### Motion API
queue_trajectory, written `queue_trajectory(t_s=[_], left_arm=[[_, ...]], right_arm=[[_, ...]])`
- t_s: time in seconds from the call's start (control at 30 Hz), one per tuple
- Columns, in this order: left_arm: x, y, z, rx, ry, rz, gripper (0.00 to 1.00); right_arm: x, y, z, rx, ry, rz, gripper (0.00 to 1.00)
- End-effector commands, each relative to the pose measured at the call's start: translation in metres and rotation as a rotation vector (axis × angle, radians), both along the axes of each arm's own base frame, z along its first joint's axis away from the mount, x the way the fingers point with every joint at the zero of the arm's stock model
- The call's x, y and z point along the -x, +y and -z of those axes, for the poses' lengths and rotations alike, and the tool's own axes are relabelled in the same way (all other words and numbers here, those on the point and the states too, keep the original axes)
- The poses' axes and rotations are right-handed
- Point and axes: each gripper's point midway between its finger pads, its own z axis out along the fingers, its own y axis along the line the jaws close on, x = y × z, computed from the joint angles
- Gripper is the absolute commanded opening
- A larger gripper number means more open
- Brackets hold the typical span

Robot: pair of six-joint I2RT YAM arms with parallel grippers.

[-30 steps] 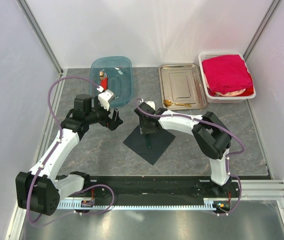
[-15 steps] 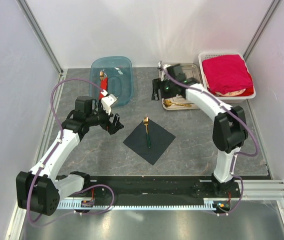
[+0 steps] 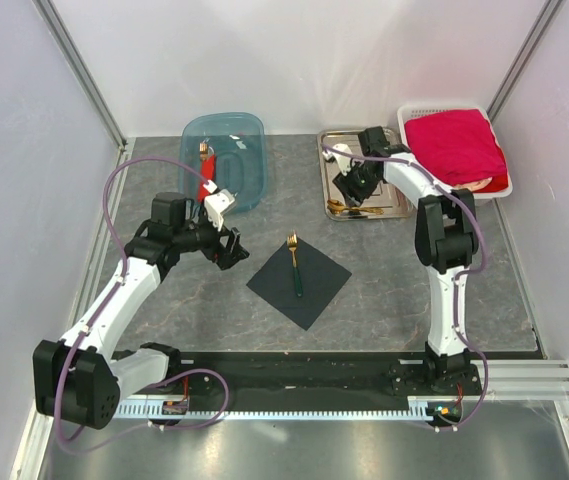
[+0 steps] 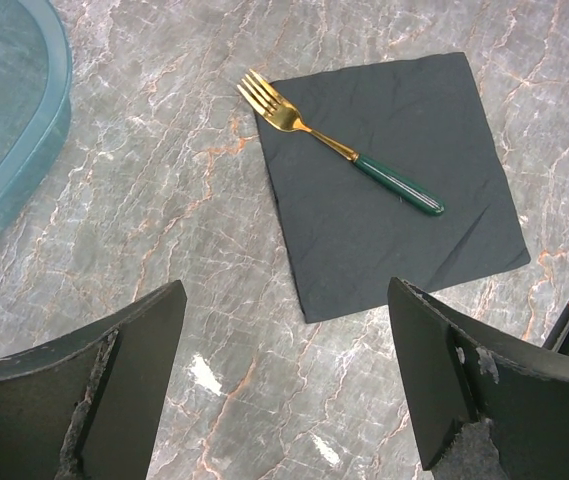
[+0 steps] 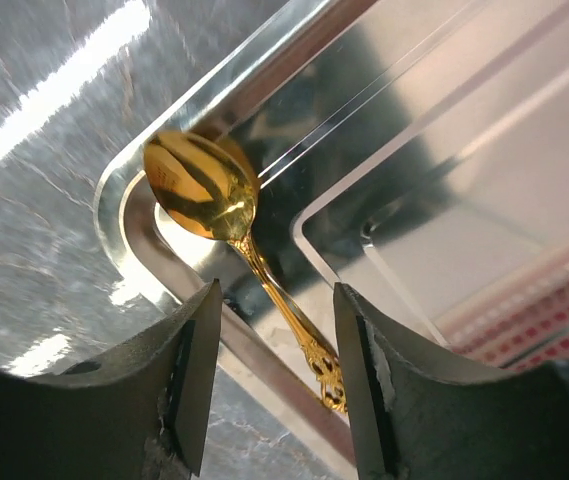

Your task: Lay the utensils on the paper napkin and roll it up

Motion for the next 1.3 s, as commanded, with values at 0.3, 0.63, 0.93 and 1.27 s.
queue_trajectory(t_s=[0.3,0.63,0.93,1.27], left_arm=[[0.002,0.000,0.006,-0.015,-0.010,0.032,0.89],[-0.004,-0.001,0.006,-0.014,-0.014,0.022,0.89],[-0.025,0.009,0.001,-0.011,0.002,-0.126,0.94],[-0.035,0.005,-0.029,0.093,0.006,-0.215,1.00]], right_arm=[[-0.011,-0.009,0.027,0.102,-0.029,-0.210,0.48],[-0.007,-0.017,0.043,0.144,-0.003,-0.225,0.31],[-0.027,-0.023,0.013,0.163,-0.092,-0.102,0.00],[-0.021,-0.002,-0.099,-0.091,-0.244,0.351,0.00]])
